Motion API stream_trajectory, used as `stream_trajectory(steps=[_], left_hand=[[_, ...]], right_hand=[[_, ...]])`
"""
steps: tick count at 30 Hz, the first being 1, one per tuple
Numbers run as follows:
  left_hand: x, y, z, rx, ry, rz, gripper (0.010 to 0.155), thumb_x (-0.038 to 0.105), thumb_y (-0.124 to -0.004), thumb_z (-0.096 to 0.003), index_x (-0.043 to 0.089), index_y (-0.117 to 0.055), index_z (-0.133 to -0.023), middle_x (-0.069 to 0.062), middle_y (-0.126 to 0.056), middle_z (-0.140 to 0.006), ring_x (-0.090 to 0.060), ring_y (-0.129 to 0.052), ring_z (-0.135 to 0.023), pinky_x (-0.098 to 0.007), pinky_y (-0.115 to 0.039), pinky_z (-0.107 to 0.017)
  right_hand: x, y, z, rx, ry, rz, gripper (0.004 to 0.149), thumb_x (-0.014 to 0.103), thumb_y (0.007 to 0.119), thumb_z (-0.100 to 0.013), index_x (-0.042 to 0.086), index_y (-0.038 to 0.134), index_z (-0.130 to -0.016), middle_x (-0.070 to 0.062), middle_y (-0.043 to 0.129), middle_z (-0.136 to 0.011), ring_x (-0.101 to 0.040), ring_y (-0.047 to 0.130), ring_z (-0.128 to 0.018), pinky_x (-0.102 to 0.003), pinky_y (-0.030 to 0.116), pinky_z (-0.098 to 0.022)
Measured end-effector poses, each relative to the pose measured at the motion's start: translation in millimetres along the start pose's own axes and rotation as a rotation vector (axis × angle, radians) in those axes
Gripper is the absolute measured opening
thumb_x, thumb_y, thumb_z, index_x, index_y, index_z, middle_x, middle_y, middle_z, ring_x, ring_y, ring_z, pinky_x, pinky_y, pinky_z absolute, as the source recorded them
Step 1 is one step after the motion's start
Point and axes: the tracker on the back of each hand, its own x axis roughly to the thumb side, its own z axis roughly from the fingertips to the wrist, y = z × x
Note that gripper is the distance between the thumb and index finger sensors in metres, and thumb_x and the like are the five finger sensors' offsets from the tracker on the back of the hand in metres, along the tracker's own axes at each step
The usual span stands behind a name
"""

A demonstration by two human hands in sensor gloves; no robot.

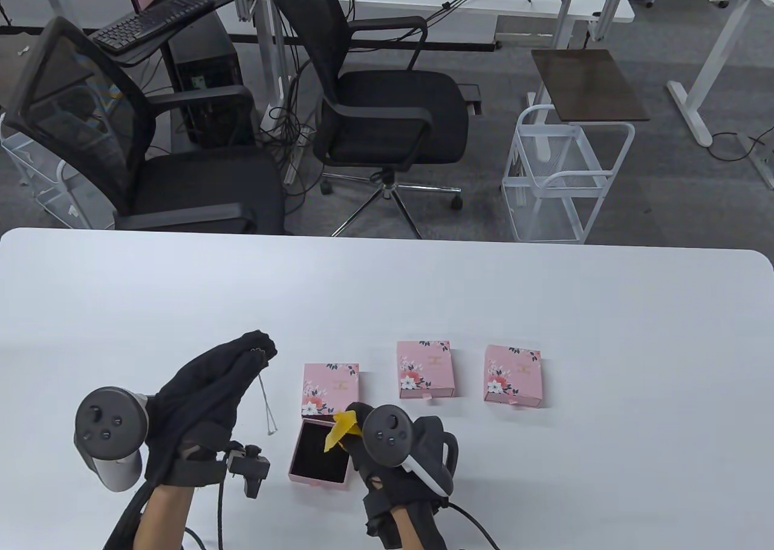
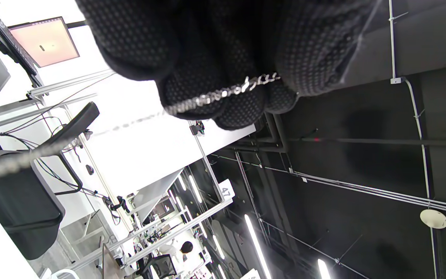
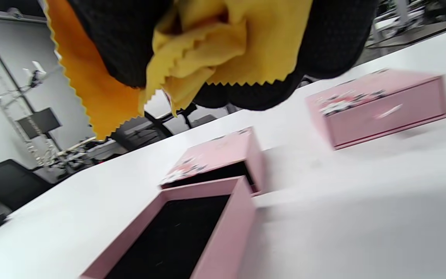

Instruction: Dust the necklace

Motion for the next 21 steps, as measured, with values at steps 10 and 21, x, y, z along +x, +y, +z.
stream_trajectory(steps=[10, 21], left_hand=[[5.7, -28.4, 4.5, -0.069, -0.052, -0.034, 0.037, 0.047, -0.086, -0.0539, 0.03, -0.094, -0.086, 0.0, -0.105, -0.081, -0.02, -0.1, -0.07, -0.042, -0.085, -0.052], [4.9, -25.2, 5.1, -0.076, -0.047, -0.007, 0.037, 0.047, -0.087, -0.0539, 0.03, -0.094, -0.086, 0.0, -0.104, -0.082, -0.02, -0.1, -0.071, -0.042, -0.085, -0.052]], right_hand=[[-40.9, 9.4, -12.6, 0.17, 0.161, 0.192, 0.051, 0.035, 0.083, -0.061, 0.009, 0.069, -0.103, -0.018, 0.085, -0.088, -0.041, 0.088, -0.068, -0.054, 0.074, -0.057], [-52.2, 45.1, -9.4, 0.418, 0.19, 0.553, 0.078, 0.043, 0.082, -0.061, 0.005, 0.043, -0.117, -0.028, 0.058, -0.111, -0.053, 0.069, -0.089, -0.061, 0.062, -0.066]])
